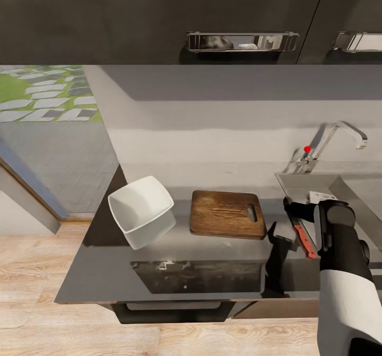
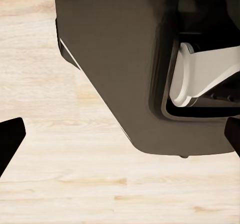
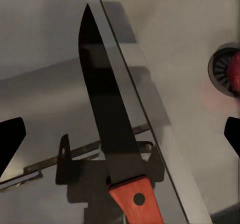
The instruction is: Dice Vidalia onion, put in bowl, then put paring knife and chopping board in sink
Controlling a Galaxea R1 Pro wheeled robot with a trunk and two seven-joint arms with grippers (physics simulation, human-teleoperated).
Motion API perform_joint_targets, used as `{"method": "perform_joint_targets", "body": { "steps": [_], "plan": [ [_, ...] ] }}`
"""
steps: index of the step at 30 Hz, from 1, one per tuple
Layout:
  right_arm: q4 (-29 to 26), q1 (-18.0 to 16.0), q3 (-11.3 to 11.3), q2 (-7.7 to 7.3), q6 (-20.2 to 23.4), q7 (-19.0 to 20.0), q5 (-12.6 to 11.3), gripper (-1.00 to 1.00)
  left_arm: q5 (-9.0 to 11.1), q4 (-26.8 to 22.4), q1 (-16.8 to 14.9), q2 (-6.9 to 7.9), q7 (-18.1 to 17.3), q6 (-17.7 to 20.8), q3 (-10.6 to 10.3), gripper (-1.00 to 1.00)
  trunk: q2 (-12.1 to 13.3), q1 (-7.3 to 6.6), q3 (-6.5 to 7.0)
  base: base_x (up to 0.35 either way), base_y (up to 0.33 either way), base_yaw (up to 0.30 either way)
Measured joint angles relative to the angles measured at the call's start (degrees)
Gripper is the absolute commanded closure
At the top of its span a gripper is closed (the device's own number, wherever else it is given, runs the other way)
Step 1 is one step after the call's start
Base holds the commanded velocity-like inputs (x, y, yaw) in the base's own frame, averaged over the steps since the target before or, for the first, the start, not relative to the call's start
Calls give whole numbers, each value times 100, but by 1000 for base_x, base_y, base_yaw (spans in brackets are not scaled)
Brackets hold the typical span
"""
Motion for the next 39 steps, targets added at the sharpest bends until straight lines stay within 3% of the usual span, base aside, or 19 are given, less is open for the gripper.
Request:
{"method": "perform_joint_targets", "body": {
  "steps": [29, 39],
  "plan": [
    [-29, 3, 35, -5, 0, 0, 7, -100, 0, -2, 0, -32, -7, -61, 0, -100, 0, 0, 0, -2, -2, 0],
    [-30, 3, 47, -4, 1, 1, 4, -100, 0, -1, 0, -43, -8, -62, 0, -100, 0, 2, 0, -167, -121, 0]
  ]
}}
